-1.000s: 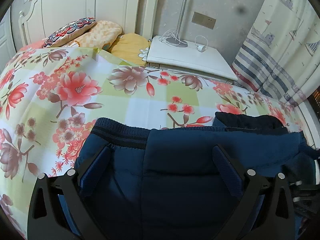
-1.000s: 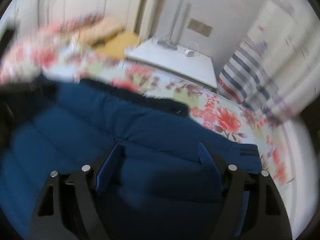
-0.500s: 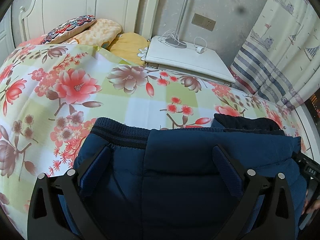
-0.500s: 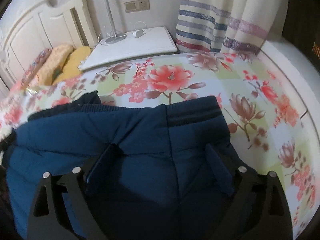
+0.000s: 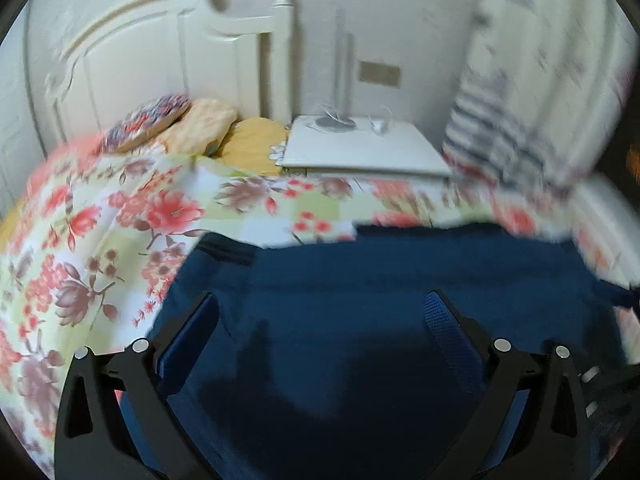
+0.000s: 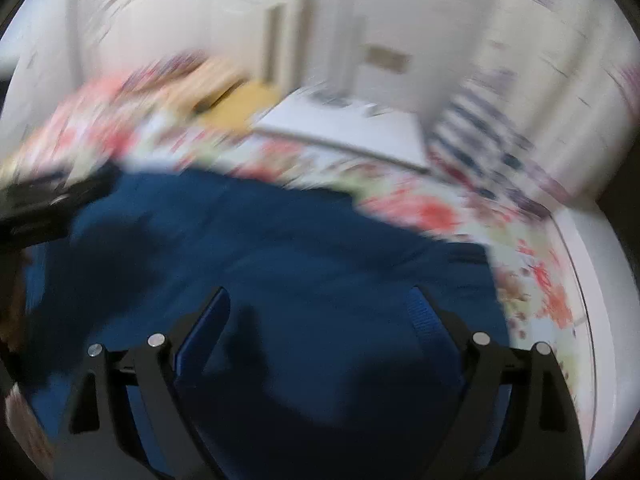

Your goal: Fold large clothes

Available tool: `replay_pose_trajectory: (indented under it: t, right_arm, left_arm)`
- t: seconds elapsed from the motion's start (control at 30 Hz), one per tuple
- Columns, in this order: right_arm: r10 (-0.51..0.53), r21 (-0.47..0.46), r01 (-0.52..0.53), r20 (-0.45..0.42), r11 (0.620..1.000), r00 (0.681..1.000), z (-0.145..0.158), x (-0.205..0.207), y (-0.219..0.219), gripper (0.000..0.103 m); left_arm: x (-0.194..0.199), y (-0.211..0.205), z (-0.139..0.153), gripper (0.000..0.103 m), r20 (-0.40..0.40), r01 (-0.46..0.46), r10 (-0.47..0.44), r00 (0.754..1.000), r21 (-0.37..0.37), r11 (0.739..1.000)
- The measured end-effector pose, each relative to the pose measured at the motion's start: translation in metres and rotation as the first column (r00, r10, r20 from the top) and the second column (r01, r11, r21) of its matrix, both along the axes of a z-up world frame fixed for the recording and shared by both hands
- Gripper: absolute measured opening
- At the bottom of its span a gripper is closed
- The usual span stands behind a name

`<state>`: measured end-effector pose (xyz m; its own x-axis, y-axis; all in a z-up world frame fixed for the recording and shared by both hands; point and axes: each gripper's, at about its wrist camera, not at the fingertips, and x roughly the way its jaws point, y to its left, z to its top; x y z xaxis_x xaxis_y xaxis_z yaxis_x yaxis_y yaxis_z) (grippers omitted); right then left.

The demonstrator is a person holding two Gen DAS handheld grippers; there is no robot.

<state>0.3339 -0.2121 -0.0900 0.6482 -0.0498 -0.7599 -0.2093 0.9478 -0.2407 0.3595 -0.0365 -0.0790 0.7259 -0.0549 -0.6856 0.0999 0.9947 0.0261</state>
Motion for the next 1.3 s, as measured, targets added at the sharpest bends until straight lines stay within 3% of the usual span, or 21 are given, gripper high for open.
replay_pose_trajectory:
  t: [0.07,0.13,0.2,0.27,0.37,0.43,0.47,0.5,0.57,0.67,0.77,0.87,0.93,1.03,1.1,1.2,1.3]
  right_arm:
    - [-0.041,-0.024,0.042,0.025,0.999,0.999,-0.013,0.000,0.001,0.101]
    - [-0.063,0.076,0.064,-0.006,0.995,0.998,-0.016,0.002,-0.015,0.100]
    - [-0.101,0.095,0.102,-0.012,0.990,0.995,-0.012,0.000,-0.031,0.100]
    - [-0.145,0.083,0.143,0.019,0.986,0.989,-0.005,-0.009,-0.047,0.100]
    - [-0.284,0.135,0.274,0.055,0.952,0.957,-0.001,-0.023,-0.095,0.100]
    - [-0.368,0.187,0.356,0.035,0.916,0.929,-0.008,-0.031,-0.133,0.100]
    - [-0.381,0.254,0.368,0.000,0.894,0.925,-0.016,-0.034,-0.152,0.100]
    - [-0.369,0.345,0.356,-0.029,0.868,0.929,-0.025,-0.036,-0.168,0.101]
    - [-0.360,0.407,0.343,-0.036,0.847,0.932,-0.032,-0.038,-0.177,0.101]
    - [-0.369,0.372,0.348,-0.017,0.860,0.929,-0.031,-0.040,-0.171,0.101]
    - [-0.377,0.319,0.343,0.050,0.884,0.925,-0.019,-0.056,-0.154,0.100]
    - [-0.288,0.315,0.234,0.137,0.920,0.948,0.000,-0.086,-0.119,0.100]
    - [-0.185,0.262,0.138,0.161,0.955,0.970,0.007,-0.098,-0.085,0.100]
    - [-0.022,0.114,0.008,0.120,0.993,0.993,-0.004,-0.100,-0.038,0.100]
    - [-0.018,0.039,0.014,0.108,0.999,0.994,-0.017,-0.096,-0.024,0.100]
    - [-0.039,0.140,0.028,0.072,0.990,0.997,-0.027,-0.091,-0.039,0.100]
    - [-0.033,0.127,0.024,0.070,0.992,0.997,-0.028,-0.092,-0.039,0.100]
  left_arm:
    - [0.001,-0.016,-0.027,0.099,-0.059,0.011,-0.005,0.998,0.117,0.993]
    - [0.001,-0.014,-0.037,0.099,-0.066,0.013,-0.006,0.998,0.100,0.995]
    - [0.000,-0.008,-0.034,0.099,-0.076,0.009,-0.003,0.997,0.085,0.996]
    - [-0.007,-0.001,-0.027,0.099,-0.041,-0.020,0.025,0.999,0.127,0.992]
    - [-0.025,0.035,-0.021,0.099,0.054,-0.170,0.163,0.985,0.163,0.972]
    - [-0.030,0.065,-0.028,0.099,0.035,-0.230,0.228,0.973,0.119,0.966]
    - [-0.030,0.080,-0.034,0.099,0.000,-0.225,0.225,0.974,0.053,0.973]
    - [-0.030,0.091,-0.039,0.099,-0.023,-0.207,0.207,0.978,-0.011,0.978]
    - [-0.032,0.104,-0.043,0.099,-0.047,-0.193,0.189,0.981,-0.101,0.976]
    - [-0.033,0.100,-0.043,0.099,-0.040,-0.197,0.194,0.980,-0.067,0.978]
    - [-0.051,0.081,-0.030,0.099,0.045,-0.223,0.221,0.974,0.054,0.973]
    - [-0.082,0.048,-0.009,0.099,0.127,-0.148,0.141,0.982,0.054,0.987]
    - [-0.097,0.022,0.001,0.099,0.167,-0.094,0.081,0.983,0.071,0.993]
    - [-0.100,-0.015,-0.007,0.099,0.113,0.008,-0.021,0.993,0.117,0.993]
    - [-0.094,-0.029,-0.028,0.099,0.058,0.006,-0.018,0.998,0.189,0.982]
    - [-0.091,-0.020,-0.040,0.099,0.029,0.000,-0.003,1.000,0.111,0.994]
    - [-0.093,-0.020,-0.042,0.099,0.028,0.015,-0.019,0.999,0.139,0.990]
